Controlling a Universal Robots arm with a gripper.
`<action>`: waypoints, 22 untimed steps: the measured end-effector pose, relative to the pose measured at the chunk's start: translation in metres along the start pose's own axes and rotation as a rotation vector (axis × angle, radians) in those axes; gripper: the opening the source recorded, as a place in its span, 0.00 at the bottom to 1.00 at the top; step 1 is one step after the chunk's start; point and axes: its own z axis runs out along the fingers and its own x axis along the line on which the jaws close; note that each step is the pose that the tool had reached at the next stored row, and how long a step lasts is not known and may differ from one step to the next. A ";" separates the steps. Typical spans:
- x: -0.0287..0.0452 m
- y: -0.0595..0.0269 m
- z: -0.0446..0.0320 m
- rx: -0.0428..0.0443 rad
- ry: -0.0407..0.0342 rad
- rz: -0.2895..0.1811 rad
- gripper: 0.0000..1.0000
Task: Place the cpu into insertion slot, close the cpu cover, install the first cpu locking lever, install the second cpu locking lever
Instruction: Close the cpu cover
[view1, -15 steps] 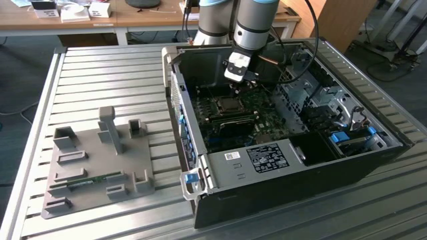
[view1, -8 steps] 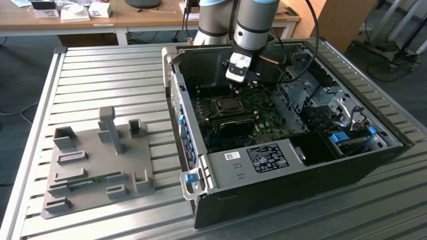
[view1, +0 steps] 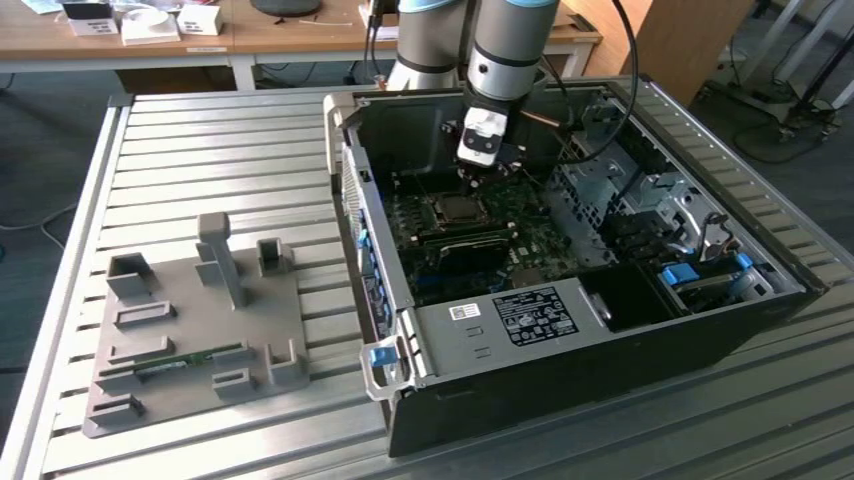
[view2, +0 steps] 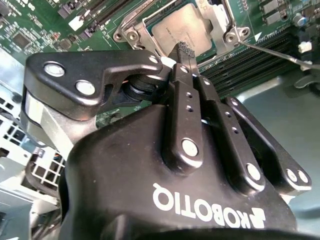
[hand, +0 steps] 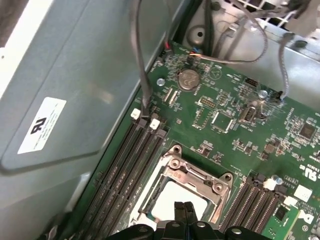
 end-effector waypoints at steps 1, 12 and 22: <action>0.0000 0.0000 0.0000 0.0005 0.0005 -0.012 0.11; 0.0000 0.0000 0.0005 0.0074 0.0064 -0.172 0.11; 0.0000 0.0000 0.0007 0.0149 0.0129 -0.348 0.11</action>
